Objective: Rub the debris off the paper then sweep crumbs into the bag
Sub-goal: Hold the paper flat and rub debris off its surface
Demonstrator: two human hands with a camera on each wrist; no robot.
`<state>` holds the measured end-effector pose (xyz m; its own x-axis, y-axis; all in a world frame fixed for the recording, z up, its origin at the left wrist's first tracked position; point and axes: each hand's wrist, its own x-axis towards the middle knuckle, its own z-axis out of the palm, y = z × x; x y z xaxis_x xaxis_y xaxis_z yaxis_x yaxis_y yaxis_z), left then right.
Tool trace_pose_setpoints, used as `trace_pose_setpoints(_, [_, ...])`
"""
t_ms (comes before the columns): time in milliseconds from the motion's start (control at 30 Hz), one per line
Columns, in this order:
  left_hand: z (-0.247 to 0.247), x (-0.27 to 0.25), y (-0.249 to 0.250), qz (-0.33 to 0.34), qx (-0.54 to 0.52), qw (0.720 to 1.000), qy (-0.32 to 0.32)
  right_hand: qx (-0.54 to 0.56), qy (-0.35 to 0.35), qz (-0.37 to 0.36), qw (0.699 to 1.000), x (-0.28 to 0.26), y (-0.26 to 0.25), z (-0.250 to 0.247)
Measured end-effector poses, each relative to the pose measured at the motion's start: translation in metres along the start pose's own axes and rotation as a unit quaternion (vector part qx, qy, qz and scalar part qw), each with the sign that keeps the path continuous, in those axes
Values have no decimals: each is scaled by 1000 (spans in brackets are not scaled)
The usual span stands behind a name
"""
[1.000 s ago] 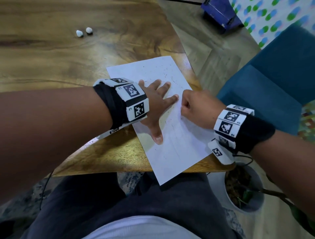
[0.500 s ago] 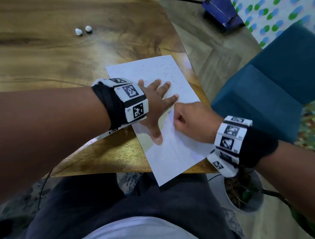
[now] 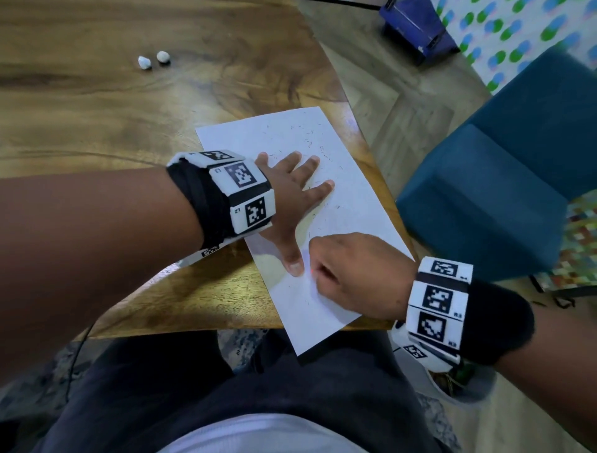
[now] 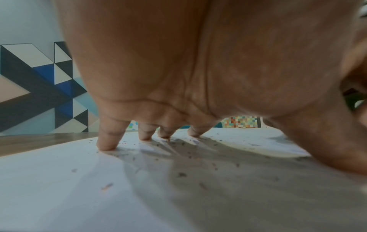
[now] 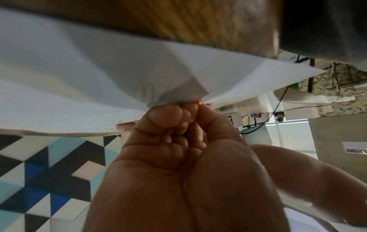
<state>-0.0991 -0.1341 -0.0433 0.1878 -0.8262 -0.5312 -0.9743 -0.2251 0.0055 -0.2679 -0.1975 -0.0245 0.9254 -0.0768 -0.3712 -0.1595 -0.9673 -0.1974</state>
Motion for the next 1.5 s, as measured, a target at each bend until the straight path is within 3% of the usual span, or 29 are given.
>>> trace_pose_setpoints(100, [0,-1,0,1,6,1000,-2,2,1,16,1000,6,7,-2])
trace_pose_setpoints(333, [-1,-1,-2,-2,5,1000,-8,-2,95,165,982,31,53,-12])
trace_pose_setpoints(600, [1,0,-3,5,9,1000,-3,23,41,100,994,13,15,2])
trace_pose_setpoints(833, [-1,0,-2,3,13,1000,-7,-17,94,186,978,62,79,-34])
trace_pose_setpoints(967, [0,-2,-3,1,-6,1000,-3,-12,99,199,975,70,91,-40])
trace_pose_setpoints(1067, [1,-2,1,-5,-21,1000,19,-1,106,184,977,54,81,-33])
trace_pose_setpoints(1267, [0,-1,5,-14,-16,999,41,5,30,104,994,19,51,-17])
trace_pose_setpoints(1500, [2,1,5,-15,-13,998,55,-33,96,158,982,73,81,-45])
